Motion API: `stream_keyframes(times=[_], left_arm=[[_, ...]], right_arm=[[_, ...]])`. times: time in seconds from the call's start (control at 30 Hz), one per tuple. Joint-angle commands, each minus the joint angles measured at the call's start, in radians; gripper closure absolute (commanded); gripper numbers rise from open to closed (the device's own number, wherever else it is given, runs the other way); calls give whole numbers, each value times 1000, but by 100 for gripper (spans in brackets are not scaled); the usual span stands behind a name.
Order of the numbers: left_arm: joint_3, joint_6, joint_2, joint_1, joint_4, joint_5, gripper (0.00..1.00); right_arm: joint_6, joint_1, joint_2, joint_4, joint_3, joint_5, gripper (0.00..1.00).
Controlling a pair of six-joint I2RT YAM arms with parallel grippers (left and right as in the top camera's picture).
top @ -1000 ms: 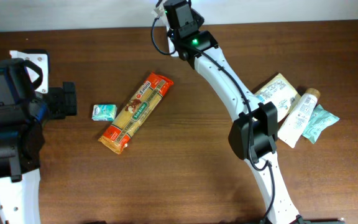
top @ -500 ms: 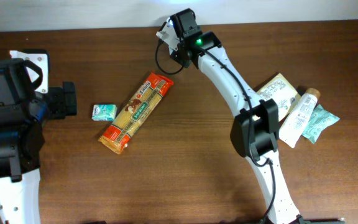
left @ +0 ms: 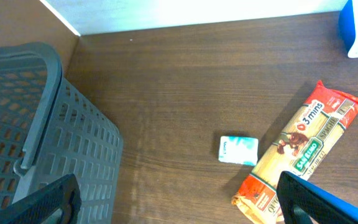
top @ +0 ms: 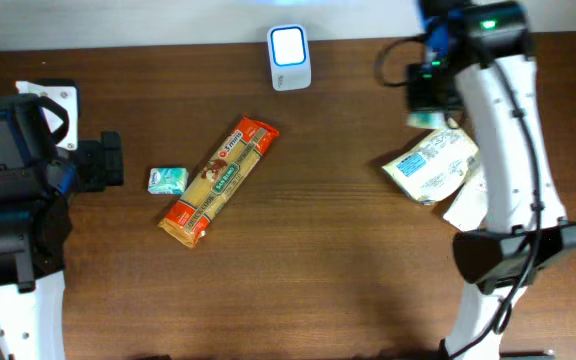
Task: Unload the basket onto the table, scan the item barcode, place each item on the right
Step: 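Carry the teal packet right and drop it on the scanned pile, then reach the right gripper to the orange pasta pack and grasp it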
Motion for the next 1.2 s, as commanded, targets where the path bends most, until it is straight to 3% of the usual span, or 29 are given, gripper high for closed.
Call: stream_keyframes(times=[0.0,0.07,0.1,0.13,0.23,0.27,0.33,0.4,0.53,0.67,0.87,1.17], left_arm=[[4,-13,-4,3,2,0,1],[4,-13,-4,3,2,0,1],[4,-13,-4,3,2,0,1],[4,-13,-4,3,2,0,1],[4,-13,-4,3,2,0,1],[4,-13,-4,3,2,0,1],[4,-13,-4,3,2,0,1],[4,-13,-4,3,2,0,1],[4,-13,-4,3,2,0,1],[4,-13,-4,3,2,0,1],[4,-13,-4,3,2,0,1],[4,-13,-4,3,2,0,1]], right_arm=[[127,-101,20,5,-135,59,96],[127,-146,20,49,-268,58,96],[127,-168,20,103,-357,55,83],[127,-180,20,140,-414,55,60],[64,-204,20,220,-504,-64,50],[4,-202,20,228,-475,-145,47],[-138,-174,19,281,-386,-521,42],[-196,-111,20,422,-371,-785,42],[32,106,74,676,-373,-724,33],[302,287,207,750,-373,-542,0],[351,388,328,818,-373,-542,2],[352,480,400,915,-375,-499,22]])
